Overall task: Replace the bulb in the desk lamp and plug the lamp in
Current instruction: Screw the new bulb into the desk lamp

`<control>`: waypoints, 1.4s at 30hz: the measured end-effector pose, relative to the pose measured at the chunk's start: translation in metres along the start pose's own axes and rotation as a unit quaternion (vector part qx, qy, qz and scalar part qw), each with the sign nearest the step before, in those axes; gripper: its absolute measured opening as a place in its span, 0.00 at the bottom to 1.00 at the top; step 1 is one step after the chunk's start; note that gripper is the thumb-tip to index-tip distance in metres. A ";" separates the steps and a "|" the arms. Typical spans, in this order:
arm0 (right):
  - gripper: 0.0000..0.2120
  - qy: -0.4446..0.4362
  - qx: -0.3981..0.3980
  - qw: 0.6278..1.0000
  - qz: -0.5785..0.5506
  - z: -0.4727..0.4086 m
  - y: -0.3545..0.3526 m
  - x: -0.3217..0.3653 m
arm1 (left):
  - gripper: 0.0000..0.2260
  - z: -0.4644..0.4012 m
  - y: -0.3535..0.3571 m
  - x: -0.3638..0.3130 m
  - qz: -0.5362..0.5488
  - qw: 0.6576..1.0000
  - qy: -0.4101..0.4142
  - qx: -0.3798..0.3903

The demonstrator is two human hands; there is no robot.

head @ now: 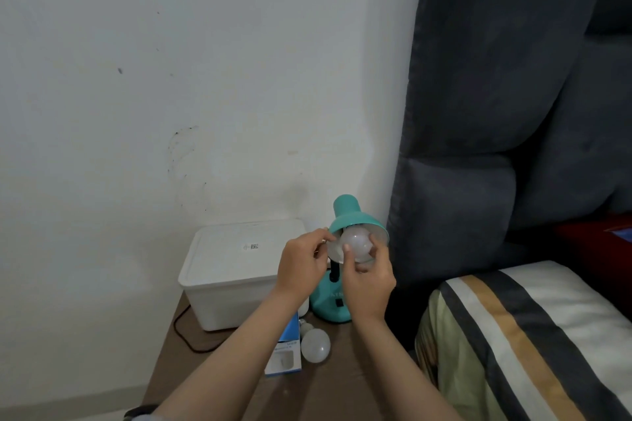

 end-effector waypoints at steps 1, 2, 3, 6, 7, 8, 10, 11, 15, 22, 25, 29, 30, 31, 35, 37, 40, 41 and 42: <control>0.20 -0.003 -0.001 1.000 0.002 0.001 0.000 0.001 | 0.10 0.000 0.001 0.000 0.000 1.000 -0.001 0.001; 0.20 -0.007 -0.001 1.000 0.000 0.001 0.000 0.003 | 0.10 0.000 0.002 0.001 0.000 1.000 -0.002 0.002; 0.21 -0.014 -0.001 1.000 -0.003 0.002 0.002 0.003 | 0.10 0.000 0.002 0.001 0.001 1.000 -0.004 0.003; 0.23 -0.070 0.013 0.997 0.011 0.007 0.009 0.004 | 0.09 0.001 0.003 0.003 0.005 1.000 -0.009 0.000; 0.23 -0.086 0.022 0.996 0.013 0.008 0.011 0.006 | 0.09 0.000 0.003 0.004 0.005 1.000 -0.010 0.001; 0.23 -0.090 0.025 0.996 0.007 0.009 0.012 0.006 | 0.09 0.000 0.003 0.004 0.005 1.000 -0.009 0.001; 0.21 -0.051 0.007 0.999 -0.012 0.005 0.008 0.006 | 0.09 0.000 0.003 0.004 0.002 1.000 -0.007 0.000; 0.20 -0.013 -0.007 0.999 -0.029 0.003 0.005 0.005 | 0.09 0.000 0.003 0.003 0.000 1.000 -0.005 -0.001; 0.21 0.028 -0.027 0.998 -0.052 0.000 0.004 0.006 | 0.09 0.001 0.002 0.004 0.005 1.000 -0.008 0.000; 0.18 -0.082 -0.003 0.997 -0.011 0.007 0.011 0.009 | 0.09 0.001 0.003 0.005 0.005 1.000 -0.007 -0.003; 0.20 -0.024 -0.011 0.999 -0.035 0.004 0.007 0.003 | 0.10 0.002 0.002 0.005 0.004 1.000 -0.007 -0.009; 0.20 0.049 -0.017 0.998 -0.031 0.002 0.004 -0.004 | 0.09 0.001 0.001 0.003 -0.002 1.000 -0.001 -0.014; 0.20 0.038 -0.022 0.999 -0.029 0.002 0.004 -0.003 | 0.09 0.001 0.001 0.003 -0.003 1.000 0.002 -0.012; 0.19 0.019 -0.028 0.999 -0.029 0.002 0.004 -0.001 | 0.09 0.001 0.002 0.003 -0.001 1.000 0.004 -0.011; 0.18 -0.063 -0.018 0.997 -0.030 0.007 0.010 0.008 | 0.09 0.002 0.001 0.003 0.000 1.000 0.004 -0.012; 0.20 -0.063 -0.011 0.997 -0.033 0.008 0.010 0.007 | 0.09 0.002 0.001 0.004 0.003 1.000 0.001 -0.013; 0.20 -0.011 -0.014 0.999 -0.036 0.006 0.005 0.003 | 0.09 0.003 0.002 0.006 0.007 1.000 -0.004 -0.014; 0.19 -0.006 -0.010 0.999 -0.031 0.005 0.005 0.001 | 0.09 0.003 0.002 0.006 0.008 1.000 -0.005 -0.014; 0.19 -0.001 -0.004 1.000 -0.030 0.004 0.005 0.001 | 0.09 0.002 0.002 0.006 0.008 1.000 -0.005 -0.013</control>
Point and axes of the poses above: each hand's wrist, its own z-axis away from the middle knuckle, its own y-axis out of the palm, x = y × z, the point moved 8 cm from there along -z, towards the middle knuckle, and after that the axes turned 7 degrees about -y, right-handed, at the moved point
